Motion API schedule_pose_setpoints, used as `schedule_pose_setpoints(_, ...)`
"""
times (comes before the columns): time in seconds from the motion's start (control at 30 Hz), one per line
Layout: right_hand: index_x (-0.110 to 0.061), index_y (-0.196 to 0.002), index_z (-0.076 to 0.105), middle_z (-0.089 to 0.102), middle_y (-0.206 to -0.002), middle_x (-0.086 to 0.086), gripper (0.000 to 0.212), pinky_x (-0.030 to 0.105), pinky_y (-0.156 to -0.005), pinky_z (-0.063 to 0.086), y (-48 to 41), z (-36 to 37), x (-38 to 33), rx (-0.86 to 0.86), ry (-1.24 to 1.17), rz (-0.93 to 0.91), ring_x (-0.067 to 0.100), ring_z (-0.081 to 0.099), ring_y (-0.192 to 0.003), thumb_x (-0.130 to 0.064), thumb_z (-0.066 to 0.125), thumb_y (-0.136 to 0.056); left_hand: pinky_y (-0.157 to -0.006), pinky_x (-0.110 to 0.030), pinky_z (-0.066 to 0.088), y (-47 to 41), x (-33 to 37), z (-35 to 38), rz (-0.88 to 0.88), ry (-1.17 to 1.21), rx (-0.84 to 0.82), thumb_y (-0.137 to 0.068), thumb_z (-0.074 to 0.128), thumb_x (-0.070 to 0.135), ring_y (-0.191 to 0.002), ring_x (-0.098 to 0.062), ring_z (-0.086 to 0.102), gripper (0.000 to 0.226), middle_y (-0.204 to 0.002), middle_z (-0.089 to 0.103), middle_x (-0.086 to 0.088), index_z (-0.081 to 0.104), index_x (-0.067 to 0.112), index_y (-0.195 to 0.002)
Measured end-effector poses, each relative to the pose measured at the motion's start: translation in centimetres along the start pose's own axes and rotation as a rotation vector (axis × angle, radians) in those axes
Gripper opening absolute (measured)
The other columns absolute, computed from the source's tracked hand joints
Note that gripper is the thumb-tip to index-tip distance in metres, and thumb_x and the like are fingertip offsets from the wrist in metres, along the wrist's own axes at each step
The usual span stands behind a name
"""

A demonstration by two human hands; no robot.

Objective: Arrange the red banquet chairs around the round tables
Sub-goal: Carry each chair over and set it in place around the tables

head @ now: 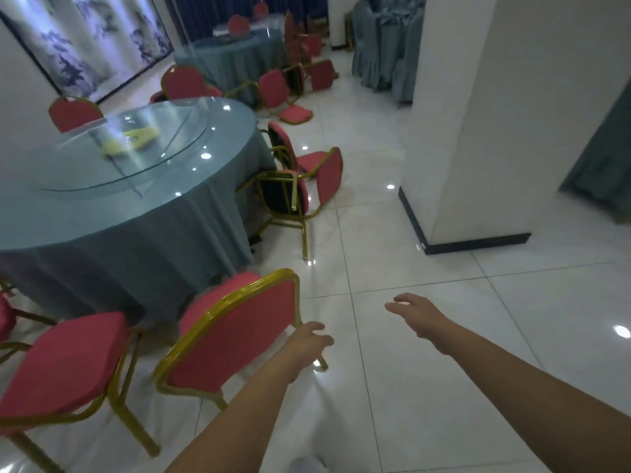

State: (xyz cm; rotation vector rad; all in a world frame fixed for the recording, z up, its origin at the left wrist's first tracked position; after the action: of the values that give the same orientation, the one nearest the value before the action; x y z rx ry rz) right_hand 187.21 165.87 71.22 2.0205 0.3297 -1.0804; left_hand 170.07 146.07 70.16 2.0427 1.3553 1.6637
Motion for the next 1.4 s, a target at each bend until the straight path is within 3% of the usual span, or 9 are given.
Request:
schedule_pose_setpoints(0.07,-0.022,-0.133,0.054,0.049,-0.138,0.005,0.05,0.037,-0.091,0.041,-1.2,-2.5,0.2,0.031,-0.029,0.007,0.022,0.049,-0.112,-0.045,0.065,-0.09,-0.073,-0.024,0.046,-2.2,3.1,1.1,0.029,-0.075,-0.043,-0.088,0.066,0.029,-0.093,-0.012,0.055,0.048,-0.12,0.055,-0.002,0.053,0.023,-0.134)
schedule_pose_setpoints(0.2,-0.025,-0.131,0.056,0.052,-0.132,0.002,0.048,0.036,-0.089,0.042,-4.5,-6.2,0.3,0.082,-0.074,0.025,0.021,0.051,-0.111,-0.046,0.065,-0.089,-0.096,-0.032,0.047,-7.7,7.8,1.9,0.038,-0.157,-0.041,-0.089,0.065,0.026,-0.111,-0.023,0.054,0.049,-0.134,0.051,-0.009,0.052,0.019,-0.136)
schedule_pose_setpoints(0.43,-0.026,-0.124,0.058,0.055,-0.129,0.004,0.041,0.036,-0.088,0.042,-15.4,-12.5,-2.8,0.126,-0.095,0.105,0.022,0.054,-0.114,-0.045,0.066,-0.089,-0.102,-0.037,0.041,-20.9,14.2,3.4,-0.053,-0.142,-0.112,-0.094,0.06,0.019,-0.132,-0.03,0.043,0.052,-0.146,0.044,-0.012,0.046,0.01,-0.143)
schedule_pose_setpoints(0.73,-0.027,-0.126,0.057,0.059,-0.124,0.001,0.041,0.035,-0.091,0.045,-28.4,-19.7,-8.3,0.141,-0.063,0.214,0.019,0.056,-0.111,-0.044,0.065,-0.09,-0.103,-0.037,0.04,-36.4,25.8,0.1,-0.113,-0.132,-0.102,-0.093,0.061,0.014,-0.131,-0.031,0.043,0.048,-0.144,0.045,-0.013,0.049,0.008,-0.139)
schedule_pose_setpoints(0.83,-0.026,-0.124,0.057,0.06,-0.121,0.0,0.039,0.035,-0.091,0.045,-33.7,-21.8,-10.3,0.14,-0.063,0.217,0.018,0.057,-0.11,-0.043,0.065,-0.091,-0.095,-0.036,0.043,-41.4,29.7,-1.1,-0.103,-0.125,-0.087,-0.092,0.061,0.015,-0.124,-0.029,0.047,0.044,-0.139,0.049,-0.012,0.052,0.011,-0.136)
schedule_pose_setpoints(1.0,-0.025,-0.125,0.057,0.056,-0.122,0.0,0.039,0.033,-0.089,0.044,-46.0,-25.1,-14.5,0.08,-0.039,0.204,0.017,0.055,-0.107,-0.043,0.064,-0.091,-0.102,-0.039,0.044,-51.2,35.6,-3.8,-0.096,-0.107,-0.035,-0.092,0.06,0.013,-0.115,-0.029,0.052,0.035,-0.131,0.053,-0.015,0.058,0.011,-0.128)
schedule_pose_setpoints(1.27,-0.026,-0.117,0.06,0.058,-0.122,0.001,0.034,0.029,-0.084,0.045,-67.9,-29.0,-23.4,-0.049,0.067,0.187,0.014,0.057,-0.103,-0.042,0.067,-0.088,-0.101,-0.043,0.047,-65.8,45.3,-10.2,-0.18,-0.12,0.077,-0.092,0.059,0.013,-0.115,-0.031,0.055,0.038,-0.134,0.053,-0.016,0.057,0.013,-0.129)
schedule_pose_setpoints(1.4,-0.027,-0.116,0.058,0.057,-0.124,0.002,0.035,0.029,-0.087,0.045,-78.1,-29.3,-29.5,-0.117,0.17,0.172,0.017,0.057,-0.106,-0.044,0.068,-0.087,-0.081,-0.031,0.049,-71.8,49.0,-13.8,-0.21,-0.056,0.13,-0.092,0.059,0.015,-0.103,-0.021,0.056,0.04,-0.135,0.052,-0.013,0.055,0.016,-0.132)
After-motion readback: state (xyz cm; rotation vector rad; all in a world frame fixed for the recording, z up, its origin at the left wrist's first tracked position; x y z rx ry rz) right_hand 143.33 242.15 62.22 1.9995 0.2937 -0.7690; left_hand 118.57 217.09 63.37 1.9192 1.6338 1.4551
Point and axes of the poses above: each hand's wrist, its own y-axis away from the middle knuckle, its own z-axis out of the palm, x = y × z, the point moved 9 cm from there along -y, towards the middle knuckle
